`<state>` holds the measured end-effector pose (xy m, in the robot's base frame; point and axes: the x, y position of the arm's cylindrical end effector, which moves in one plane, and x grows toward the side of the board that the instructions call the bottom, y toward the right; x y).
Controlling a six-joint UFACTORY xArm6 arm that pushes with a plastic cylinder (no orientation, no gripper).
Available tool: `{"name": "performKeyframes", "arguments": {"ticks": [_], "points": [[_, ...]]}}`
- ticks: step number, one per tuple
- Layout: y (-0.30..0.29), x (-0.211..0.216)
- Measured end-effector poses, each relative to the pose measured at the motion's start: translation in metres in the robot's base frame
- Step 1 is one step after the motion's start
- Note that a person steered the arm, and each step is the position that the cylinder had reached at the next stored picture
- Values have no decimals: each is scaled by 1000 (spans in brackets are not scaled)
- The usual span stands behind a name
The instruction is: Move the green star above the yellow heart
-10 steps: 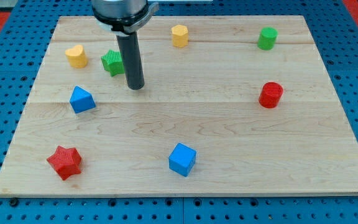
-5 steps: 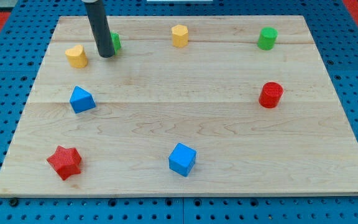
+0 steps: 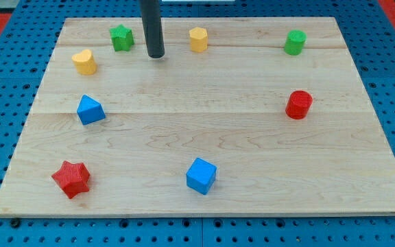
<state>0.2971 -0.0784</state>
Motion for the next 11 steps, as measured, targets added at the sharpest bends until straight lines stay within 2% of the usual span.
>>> {"name": "performKeyframes", "arguments": {"ticks": [1, 2, 5, 11], "points": [[-7, -38], [-14, -43], [-48, -47], [-67, -47]]}}
